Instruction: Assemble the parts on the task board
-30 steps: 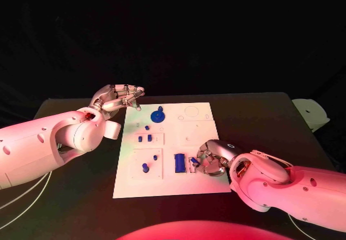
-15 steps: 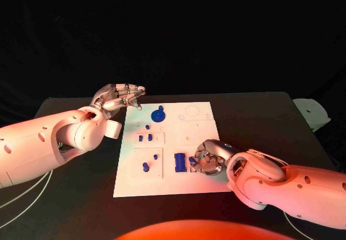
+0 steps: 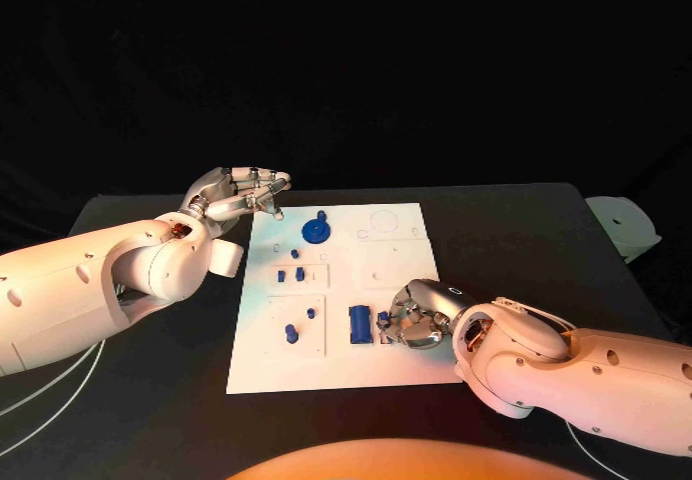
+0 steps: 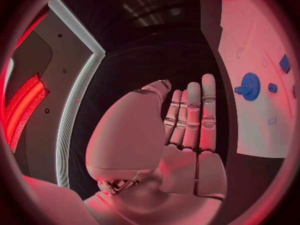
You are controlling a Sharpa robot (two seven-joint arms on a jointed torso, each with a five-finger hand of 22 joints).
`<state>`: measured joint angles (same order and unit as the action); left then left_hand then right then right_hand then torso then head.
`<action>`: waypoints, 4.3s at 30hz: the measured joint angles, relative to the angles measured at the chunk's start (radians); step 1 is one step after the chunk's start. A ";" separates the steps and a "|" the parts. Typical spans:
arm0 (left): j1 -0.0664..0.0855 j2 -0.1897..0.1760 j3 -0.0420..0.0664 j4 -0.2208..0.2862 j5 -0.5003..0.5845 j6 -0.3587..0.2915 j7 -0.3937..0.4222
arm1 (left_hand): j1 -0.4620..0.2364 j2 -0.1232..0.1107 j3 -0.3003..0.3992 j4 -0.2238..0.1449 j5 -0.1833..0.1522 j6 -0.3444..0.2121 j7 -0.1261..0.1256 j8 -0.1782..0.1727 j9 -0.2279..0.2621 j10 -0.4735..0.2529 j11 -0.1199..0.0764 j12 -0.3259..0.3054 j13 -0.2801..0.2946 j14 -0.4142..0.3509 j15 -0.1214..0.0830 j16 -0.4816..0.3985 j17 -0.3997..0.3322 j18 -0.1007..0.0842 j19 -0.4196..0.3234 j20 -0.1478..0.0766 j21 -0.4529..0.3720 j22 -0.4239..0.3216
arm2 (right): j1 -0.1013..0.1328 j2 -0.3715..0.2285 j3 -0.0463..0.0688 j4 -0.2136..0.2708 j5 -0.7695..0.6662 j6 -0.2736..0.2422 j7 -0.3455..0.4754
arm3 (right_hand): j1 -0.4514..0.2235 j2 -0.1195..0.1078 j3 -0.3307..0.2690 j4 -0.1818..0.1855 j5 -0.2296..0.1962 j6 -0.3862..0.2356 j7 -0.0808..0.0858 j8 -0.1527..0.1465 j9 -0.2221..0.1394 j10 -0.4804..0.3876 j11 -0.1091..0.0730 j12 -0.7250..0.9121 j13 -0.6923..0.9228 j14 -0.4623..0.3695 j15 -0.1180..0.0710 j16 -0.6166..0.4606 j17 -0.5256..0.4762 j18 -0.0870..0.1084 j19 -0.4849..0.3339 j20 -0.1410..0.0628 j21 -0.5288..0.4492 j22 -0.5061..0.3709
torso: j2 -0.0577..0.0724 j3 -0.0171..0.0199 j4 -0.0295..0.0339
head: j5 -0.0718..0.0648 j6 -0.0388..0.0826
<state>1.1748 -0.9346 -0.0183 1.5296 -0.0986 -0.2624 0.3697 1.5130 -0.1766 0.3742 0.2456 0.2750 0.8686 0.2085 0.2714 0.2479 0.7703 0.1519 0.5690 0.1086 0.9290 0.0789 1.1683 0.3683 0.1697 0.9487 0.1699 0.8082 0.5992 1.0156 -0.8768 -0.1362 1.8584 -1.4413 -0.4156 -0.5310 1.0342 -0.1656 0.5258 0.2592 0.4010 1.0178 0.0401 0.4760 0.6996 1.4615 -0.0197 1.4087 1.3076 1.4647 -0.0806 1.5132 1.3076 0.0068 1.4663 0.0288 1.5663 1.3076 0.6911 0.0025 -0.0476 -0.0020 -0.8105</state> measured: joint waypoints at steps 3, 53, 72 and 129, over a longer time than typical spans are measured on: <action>0.000 0.000 0.000 0.000 0.000 0.000 0.000 | 0.000 0.000 0.000 0.000 0.000 0.000 0.000 0.000 0.000 0.000 0.000 0.000 0.000 0.000 0.000 0.000 0.000 0.000 0.000 0.000 0.000 0.000 | 0.000 0.000 0.000 0.002 0.000 0.002 -0.001 | -0.010 -0.002 -0.008 0.008 0.000 -0.002 0.002 0.000 0.000 0.000 0.000 0.003 0.000 0.000 0.000 0.000 0.000 0.000 0.000 0.000 0.000 0.000 | 0.000 0.0000 0.0000 | 0.000 0.000; 0.000 -0.001 0.000 -0.005 0.000 0.001 -0.004 | 0.000 0.000 0.004 -0.004 0.000 0.000 0.000 0.004 0.000 -0.004 0.004 0.000 -0.001 -0.004 0.004 0.000 -0.001 0.000 0.000 0.000 0.000 0.001 | 0.000 -0.036 0.000 0.014 -0.030 0.015 0.053 | 0.107 -0.059 -0.092 -0.063 -0.298 0.002 0.005 -0.012 -0.019 0.004 -0.004 -0.002 0.000 0.000 0.000 0.000 0.000 0.000 0.000 0.000 0.000 0.000 | -0.001 0.0004 0.0002 | 0.003 -0.001; -0.033 0.085 -0.016 -0.112 0.062 0.033 0.020 | -0.091 -0.010 -0.064 0.039 0.000 -0.046 -0.014 0.050 0.002 0.058 -0.007 0.001 -0.028 -0.041 0.005 -0.210 -0.098 0.000 -0.022 0.011 -0.210 -0.136 | 0.141 -0.020 0.005 -0.292 0.743 -0.090 0.642 | 0.248 -0.024 0.004 -0.127 -0.263 -0.199 0.125 -0.150 -0.084 -0.467 0.109 -0.910 -0.560 -0.286 0.100 -0.816 -0.692 0.163 -0.346 0.092 -1.239 -0.306 | -0.054 -0.0198 0.0056 | -0.009 0.106; -0.124 0.154 0.017 0.037 0.113 -0.486 0.128 | -1.507 0.178 -0.374 -0.242 -0.272 -0.861 -0.211 -0.268 -0.247 -0.767 -0.152 -0.562 -0.108 -0.925 -0.079 -1.162 -0.367 -0.164 -0.945 -0.170 -0.802 -0.598 | 0.035 0.097 0.136 -0.290 1.439 -0.346 1.030 | -1.029 0.165 -0.522 -0.259 -0.396 -1.014 -0.040 -0.473 -0.699 -1.456 0.020 -1.402 -1.307 -1.460 0.080 -1.506 -1.307 0.007 -1.462 -0.029 -1.561 -1.307 | -0.147 -0.0024 0.0476 | 0.002 0.210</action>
<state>1.0503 -0.7810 -0.0011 1.5668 0.0146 -0.7486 0.4981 0.0064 0.0009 0.0003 0.0039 0.0034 0.0072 -0.0022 0.0035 0.0008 0.0037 0.0002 0.0066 0.0008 0.0037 0.0003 0.0064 0.0009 0.0059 0.0035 0.0000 0.0058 0.0015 1.0504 -0.7799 -0.0005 1.5680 -0.0025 -0.7619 0.4990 0.0057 -0.0002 0.0040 -0.0001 0.0052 0.0034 0.0000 0.0034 0.0008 0.0054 0.0001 0.0066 0.0010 0.0051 -0.0002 0.0068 0.0009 0.0139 0.0048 0.0003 0.0049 0.0009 0.5442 0.0001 0.0000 0.0000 -0.6002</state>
